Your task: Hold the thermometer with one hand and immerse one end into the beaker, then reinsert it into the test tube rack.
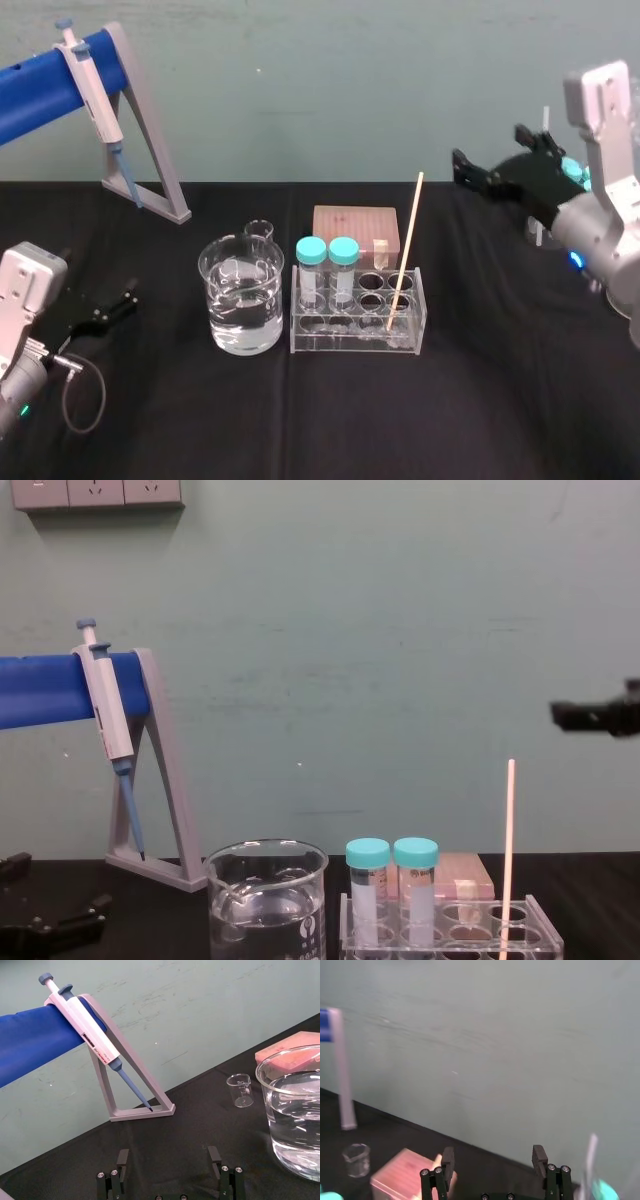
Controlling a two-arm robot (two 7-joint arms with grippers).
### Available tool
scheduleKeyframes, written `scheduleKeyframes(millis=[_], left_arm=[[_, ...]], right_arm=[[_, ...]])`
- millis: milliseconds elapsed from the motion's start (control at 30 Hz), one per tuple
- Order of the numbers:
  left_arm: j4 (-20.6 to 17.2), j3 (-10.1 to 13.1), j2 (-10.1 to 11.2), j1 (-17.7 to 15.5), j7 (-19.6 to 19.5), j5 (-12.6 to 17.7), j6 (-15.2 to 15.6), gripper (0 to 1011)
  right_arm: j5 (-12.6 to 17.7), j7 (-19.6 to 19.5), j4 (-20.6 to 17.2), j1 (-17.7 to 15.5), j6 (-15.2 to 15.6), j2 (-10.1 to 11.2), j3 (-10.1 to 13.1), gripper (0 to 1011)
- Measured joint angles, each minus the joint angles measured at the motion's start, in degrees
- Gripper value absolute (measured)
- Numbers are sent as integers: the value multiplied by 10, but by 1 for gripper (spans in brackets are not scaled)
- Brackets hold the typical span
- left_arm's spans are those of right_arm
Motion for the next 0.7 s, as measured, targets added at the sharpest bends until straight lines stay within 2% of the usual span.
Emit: scheduleKeyframes(millis=[200,400,567,700], left_arm=[[0,0,0,0,0,0,0,1004],[0,0,0,0,0,0,0,1004],[0,0,0,0,0,0,0,1004],[0,0,0,0,0,0,0,1004]], right_arm=[[-7,-29,17,-41,-25,-18,18,1003],[-13,-25,61,-48,-42,-38,16,1003],[-22,-17,96,-48,-43,-52,8,1003],[-28,-12,109,-50,-39,-59,5,1003]])
